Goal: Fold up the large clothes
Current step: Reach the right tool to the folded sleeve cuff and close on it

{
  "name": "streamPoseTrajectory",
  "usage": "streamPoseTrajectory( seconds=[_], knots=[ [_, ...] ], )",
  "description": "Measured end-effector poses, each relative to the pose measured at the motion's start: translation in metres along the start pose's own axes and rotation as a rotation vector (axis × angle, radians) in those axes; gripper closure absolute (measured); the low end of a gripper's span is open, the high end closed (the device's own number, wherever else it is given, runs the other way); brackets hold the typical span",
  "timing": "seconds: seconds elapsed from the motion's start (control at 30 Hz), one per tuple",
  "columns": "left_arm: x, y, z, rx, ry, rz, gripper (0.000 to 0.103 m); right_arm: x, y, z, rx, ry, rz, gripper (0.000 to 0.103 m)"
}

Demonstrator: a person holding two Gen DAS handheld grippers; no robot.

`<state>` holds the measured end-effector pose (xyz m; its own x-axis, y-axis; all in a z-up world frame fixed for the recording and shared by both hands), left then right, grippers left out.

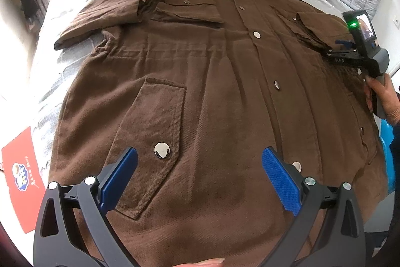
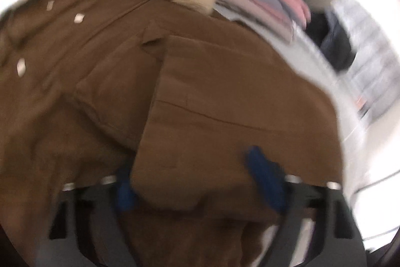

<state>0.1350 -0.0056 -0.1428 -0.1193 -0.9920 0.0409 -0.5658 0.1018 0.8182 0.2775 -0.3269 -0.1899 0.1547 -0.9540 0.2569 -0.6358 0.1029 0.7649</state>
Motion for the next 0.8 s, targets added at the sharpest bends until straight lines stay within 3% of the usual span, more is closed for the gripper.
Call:
streamPoseTrajectory(
  seconds=[0.1,0.37,0.5,0.6,0.7,0.8],
  knots=[
    [0.001,-0.004,0.001,-0.013,-0.001,0.009,0.007,0.004,0.01,0.001,0.027,-0.077,-0.038,0.06],
    [0.001,-0.01,0.003,-0.031,-0.004,0.003,0.007,0.028,0.026,-0.005,0.091,-0.267,-0.22,0.067],
    [0.001,-0.011,0.004,-0.034,-0.005,0.003,0.007,0.057,0.032,-0.008,0.127,-0.402,-0.228,0.075],
    [-0.001,-0.014,0.004,-0.038,-0.003,-0.005,0.007,0.097,0.044,-0.022,0.19,-0.51,-0.156,0.078],
    [-0.006,-0.016,0.004,-0.038,0.011,-0.013,0.007,0.172,0.078,-0.042,0.299,-0.644,0.021,0.078],
    [-0.013,-0.018,0.003,-0.041,0.036,-0.016,0.007,0.254,0.105,-0.039,0.343,-0.782,0.225,0.078]
  ],
)
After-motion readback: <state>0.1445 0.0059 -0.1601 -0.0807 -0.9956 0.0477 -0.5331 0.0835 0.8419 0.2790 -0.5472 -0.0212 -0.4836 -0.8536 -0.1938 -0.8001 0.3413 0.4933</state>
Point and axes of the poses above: each gripper's, at about its wrist camera, not at the fingertips, and y roughly against the way its jaws point, x to its right, z to its underside, the point moved 6 cm from there along -y, roughly the way its jaws point, and after that the axes turned 9 degrees about x, right-handed, at the moved point
